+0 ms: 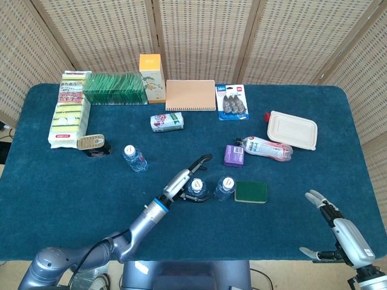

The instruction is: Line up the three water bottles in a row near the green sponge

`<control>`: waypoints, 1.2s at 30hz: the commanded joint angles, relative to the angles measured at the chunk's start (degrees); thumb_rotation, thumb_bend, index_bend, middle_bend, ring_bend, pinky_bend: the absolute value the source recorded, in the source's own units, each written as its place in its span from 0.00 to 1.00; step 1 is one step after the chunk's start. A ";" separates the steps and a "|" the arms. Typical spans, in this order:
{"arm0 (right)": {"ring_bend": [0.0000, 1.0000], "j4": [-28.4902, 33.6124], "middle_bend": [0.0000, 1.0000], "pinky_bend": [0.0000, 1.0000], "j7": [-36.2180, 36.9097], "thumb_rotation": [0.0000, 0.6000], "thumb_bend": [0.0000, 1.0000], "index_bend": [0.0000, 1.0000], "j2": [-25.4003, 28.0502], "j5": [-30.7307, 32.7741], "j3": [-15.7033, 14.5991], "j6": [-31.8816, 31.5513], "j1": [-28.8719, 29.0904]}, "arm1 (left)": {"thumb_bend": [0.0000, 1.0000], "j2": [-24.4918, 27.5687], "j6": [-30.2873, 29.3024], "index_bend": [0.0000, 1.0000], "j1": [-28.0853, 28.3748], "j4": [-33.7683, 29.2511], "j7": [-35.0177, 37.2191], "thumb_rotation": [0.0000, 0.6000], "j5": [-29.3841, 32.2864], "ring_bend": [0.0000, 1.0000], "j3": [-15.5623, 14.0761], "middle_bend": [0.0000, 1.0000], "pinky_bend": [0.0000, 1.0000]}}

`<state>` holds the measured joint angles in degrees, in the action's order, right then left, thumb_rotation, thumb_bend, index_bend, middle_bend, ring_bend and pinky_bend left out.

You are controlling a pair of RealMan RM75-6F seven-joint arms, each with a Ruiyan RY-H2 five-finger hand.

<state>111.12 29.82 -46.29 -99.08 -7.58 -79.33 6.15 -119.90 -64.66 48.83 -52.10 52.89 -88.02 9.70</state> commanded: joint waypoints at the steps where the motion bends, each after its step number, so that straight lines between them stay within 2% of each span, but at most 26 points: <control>1: 0.00 0.17 0.00 0.01 -0.25 1.00 0.06 0.03 0.10 -0.25 -0.13 -0.11 -0.09 | 0.22 1.96 -2.63 0.00 -1.71 -2.31 -0.20 1.00 -0.62 0.00 -0.61 0.00 0.14; 7: 0.00 0.65 0.00 0.01 -1.06 1.00 0.06 0.03 0.12 -0.62 -0.38 -0.32 -0.35 | 0.22 6.52 -6.53 0.00 -4.40 -7.81 -0.21 1.00 -1.56 0.00 -1.52 0.00 0.13; 13: 0.00 1.35 0.00 0.01 -2.59 1.00 0.06 0.03 -0.04 -0.99 -0.60 -0.29 -0.55 | 0.22 13.58 -7.95 0.00 -6.14 -16.17 1.68 1.00 -2.48 0.00 -2.41 0.00 0.12; 23: 0.00 2.14 0.00 0.01 -4.99 1.00 0.06 0.03 -0.07 -1.43 -0.90 0.12 -0.60 | 0.22 29.78 -11.27 0.00 -8.72 -32.84 -0.05 1.00 -4.88 0.00 -2.41 0.00 0.10; 28: 0.00 2.45 0.00 0.01 -5.89 1.00 0.06 0.03 -0.06 -1.85 -0.94 -0.30 -0.80 | 0.21 39.93 -12.20 0.00 -10.95 -41.20 -5.97 1.00 -5.05 0.00 -2.88 0.00 0.09; 32: 0.00 2.29 0.00 0.01 -6.00 1.00 0.07 0.03 -0.14 -2.03 -0.94 -0.93 -1.09 | 0.22 45.28 -13.75 0.00 -14.00 -44.43 -9.07 1.00 -2.01 0.00 -2.64 0.00 0.08; 36: 0.00 1.95 0.00 0.00 -8.73 1.00 0.06 0.03 -1.04 -0.19 0.18 -2.76 -2.05 | 0.22 48.32 -14.94 0.00 -17.22 -43.04 -6.83 1.00 1.17 0.00 -2.80 0.00 0.08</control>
<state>113.21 22.22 -46.89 -100.11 -7.92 -81.34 4.56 -72.93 -78.73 33.22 -95.71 44.78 -88.39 7.04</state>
